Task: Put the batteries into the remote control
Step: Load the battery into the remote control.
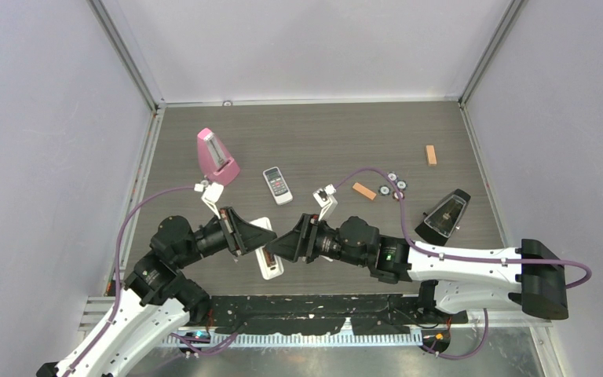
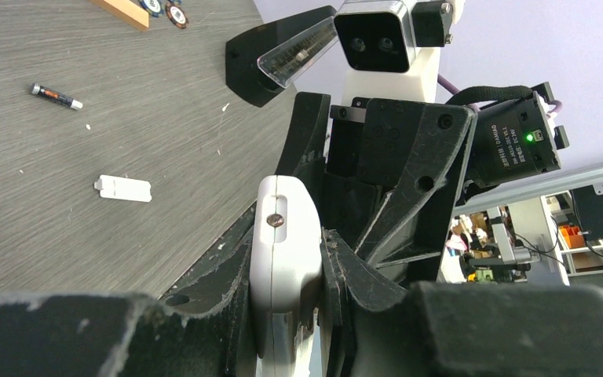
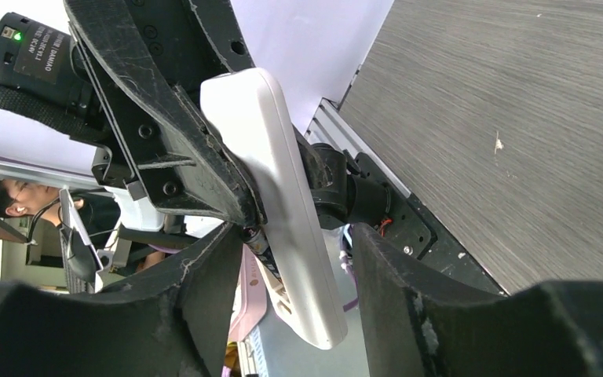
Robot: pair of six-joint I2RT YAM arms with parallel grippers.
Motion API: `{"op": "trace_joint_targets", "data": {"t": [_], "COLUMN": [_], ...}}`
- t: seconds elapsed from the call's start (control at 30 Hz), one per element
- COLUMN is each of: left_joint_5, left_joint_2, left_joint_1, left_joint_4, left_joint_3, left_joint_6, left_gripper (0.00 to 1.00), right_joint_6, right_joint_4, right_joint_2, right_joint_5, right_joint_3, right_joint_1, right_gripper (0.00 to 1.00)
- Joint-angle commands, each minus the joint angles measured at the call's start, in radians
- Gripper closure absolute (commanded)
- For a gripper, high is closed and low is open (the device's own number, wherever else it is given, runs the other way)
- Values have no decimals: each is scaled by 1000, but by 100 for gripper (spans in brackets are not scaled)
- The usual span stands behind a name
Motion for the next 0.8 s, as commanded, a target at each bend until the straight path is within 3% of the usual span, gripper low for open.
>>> {"op": "trace_joint_targets", "data": {"t": [0.0, 0.13, 0.27, 0.4, 0.63, 0.77], "left_joint_5": [36, 27, 22, 4, -26, -28], "left_joint_2": [-7, -13, -18, -29, -36, -29], "left_joint_1": [-2, -3, -2, -4, -3, -2], "left_joint_4": [82, 86, 80, 77, 48, 16], "left_joint_3": [35, 41, 54, 58, 71, 78], "left_joint_6": [11, -3, -11, -17, -6, 18], "left_gripper": [100, 100, 100, 100, 100, 100], "right_joint_6": [27, 29, 12, 4, -21, -47], "right_joint_4": [79, 109, 128, 130, 81, 67], "right_joint_2": [8, 24, 50, 73, 48, -6], "right_joint_5": [-27, -49, -109, -143, -119, -86], "right_joint_3": [-15, -34, -32, -22, -17, -20], "right_joint_1": [-10, -10, -11, -10, -11, -10], "right_gripper": [44, 53, 69, 76, 76, 61]}}
